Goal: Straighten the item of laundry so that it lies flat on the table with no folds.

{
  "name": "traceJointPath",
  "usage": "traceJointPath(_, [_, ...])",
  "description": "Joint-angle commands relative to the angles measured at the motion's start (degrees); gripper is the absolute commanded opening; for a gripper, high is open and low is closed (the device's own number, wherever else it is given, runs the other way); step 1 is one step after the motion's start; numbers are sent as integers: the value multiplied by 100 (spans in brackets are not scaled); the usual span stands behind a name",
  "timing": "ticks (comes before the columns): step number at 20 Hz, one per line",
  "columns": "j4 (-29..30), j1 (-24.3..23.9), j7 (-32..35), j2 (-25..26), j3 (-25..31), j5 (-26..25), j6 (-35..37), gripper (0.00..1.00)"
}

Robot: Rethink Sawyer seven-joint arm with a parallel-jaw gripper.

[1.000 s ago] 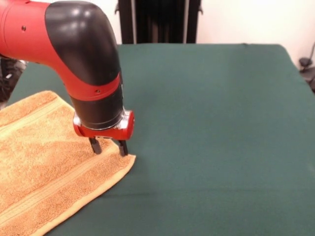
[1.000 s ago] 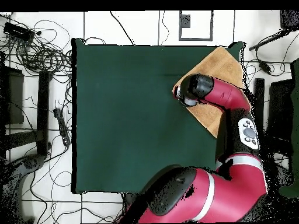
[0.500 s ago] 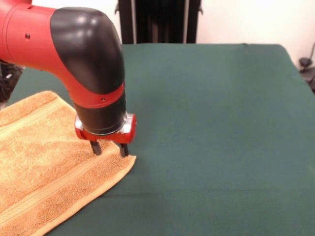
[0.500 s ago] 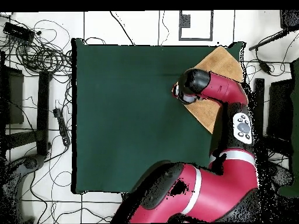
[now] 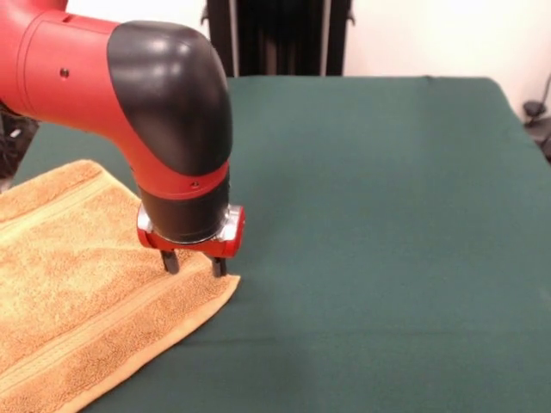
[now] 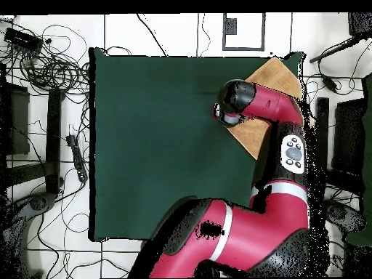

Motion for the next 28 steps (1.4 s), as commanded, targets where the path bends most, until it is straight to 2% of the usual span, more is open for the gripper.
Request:
traceJointPath(1, [92, 817, 2607, 1510, 716, 518, -2222, 100])
traceJointPath(8, [203, 1208, 3496, 1383, 354, 760, -2353, 100])
traceJointPath(10, [30, 1369, 3848, 1441, 103, 823, -2066, 100])
traceJointPath(17, [-186, 1545, 4693, 1624, -173, 1194, -2122, 100])
traceJointPath(28, [101, 1466, 4343, 1493, -28, 1324, -2482, 100])
